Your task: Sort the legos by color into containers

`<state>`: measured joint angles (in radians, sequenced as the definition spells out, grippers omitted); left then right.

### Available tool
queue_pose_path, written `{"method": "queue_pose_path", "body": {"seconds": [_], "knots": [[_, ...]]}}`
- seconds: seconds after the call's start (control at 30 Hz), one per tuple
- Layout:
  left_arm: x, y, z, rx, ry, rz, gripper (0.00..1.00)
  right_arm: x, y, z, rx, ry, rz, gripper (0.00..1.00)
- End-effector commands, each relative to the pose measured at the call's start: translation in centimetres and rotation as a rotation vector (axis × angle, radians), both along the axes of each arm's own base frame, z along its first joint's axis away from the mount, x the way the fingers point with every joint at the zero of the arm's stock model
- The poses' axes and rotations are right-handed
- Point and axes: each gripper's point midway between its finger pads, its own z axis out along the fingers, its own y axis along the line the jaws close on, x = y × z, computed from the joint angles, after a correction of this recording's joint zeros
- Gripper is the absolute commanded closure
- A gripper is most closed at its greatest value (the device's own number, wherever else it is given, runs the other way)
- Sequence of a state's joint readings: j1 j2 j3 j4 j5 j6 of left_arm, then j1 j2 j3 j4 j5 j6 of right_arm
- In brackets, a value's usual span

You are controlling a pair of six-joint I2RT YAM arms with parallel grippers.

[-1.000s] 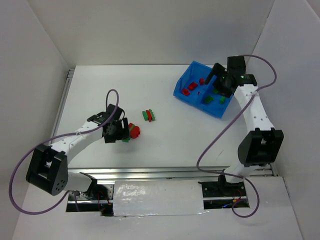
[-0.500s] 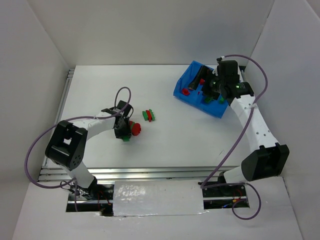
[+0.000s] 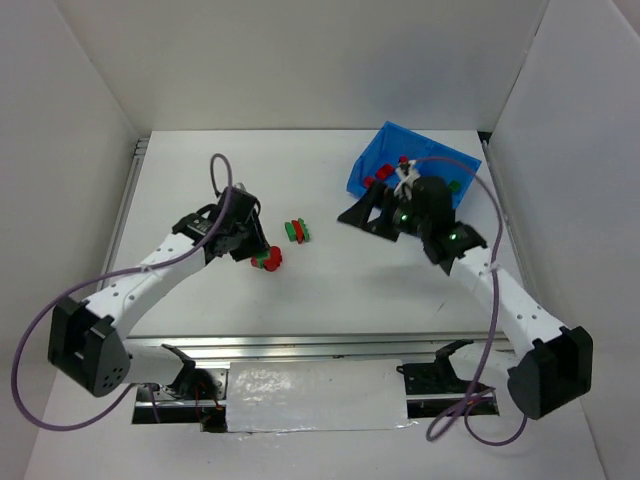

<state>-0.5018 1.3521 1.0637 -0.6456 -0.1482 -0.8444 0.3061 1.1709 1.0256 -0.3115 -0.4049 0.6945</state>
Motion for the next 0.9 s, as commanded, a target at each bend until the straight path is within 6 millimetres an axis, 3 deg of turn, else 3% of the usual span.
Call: {"method": "queue_pose_path", "body": {"seconds": [0.0, 0.03, 0.07, 0.17, 0.27, 0.37, 0.63, 0.7, 0.73, 0.83, 0.87], "knots": [[0.8, -1.9, 5.7, -0.218, -0.071, 0.156, 1.0, -3.9, 6.0, 4.4, 0.206, -0.228, 0.17, 0.0], [1.0, -3.0, 6.8, -0.305, -0.069, 0.181, 1.0, -5.6, 8.0, 5.7, 0.243, -0.305, 0.216, 0.01], [1.1, -3.7, 7.5, -0.35, -0.068, 0.193, 1.0, -6.3, 8.6, 4.8, 0.241, -0.311, 0.222, 0.01], [1.3, -5.5, 9.5, -0.468, -0.04, 0.236, 1.0, -7.3, 10.5, 5.1, 0.238, -0.382, 0.187, 0.01], [1.7, -7.4, 11.9, -0.575, -0.05, 0.23, 1.0, -6.4, 11.3, 4.3, 0.195, -0.365, 0.12, 0.04], [1.4, -8.9, 13.1, -0.662, -0.012, 0.203, 1.0, -5.8, 12.0, 4.2, 0.193, -0.403, 0.121, 0.07], [0.5, -10.0, 13.9, -0.713, 0.011, 0.186, 1.0, -3.8, 13.9, 3.3, 0.131, -0.375, 0.118, 0.15], [0.3, -10.1, 14.2, -0.725, 0.009, 0.18, 1.0, -3.5, 14.0, 3.1, 0.13, -0.375, 0.112, 0.21], [0.2, -10.1, 14.3, -0.728, 0.012, 0.178, 1.0, -3.5, 14.1, 3.3, 0.137, -0.385, 0.114, 0.27], [0.0, -10.4, 14.1, -0.735, 0.028, 0.164, 1.0, -3.3, 14.4, 3.6, 0.138, -0.395, 0.115, 0.59], [-0.1, -10.4, 14.0, -0.732, 0.03, 0.161, 1.0, -3.3, 14.5, 3.6, 0.136, -0.393, 0.114, 1.0]]}}
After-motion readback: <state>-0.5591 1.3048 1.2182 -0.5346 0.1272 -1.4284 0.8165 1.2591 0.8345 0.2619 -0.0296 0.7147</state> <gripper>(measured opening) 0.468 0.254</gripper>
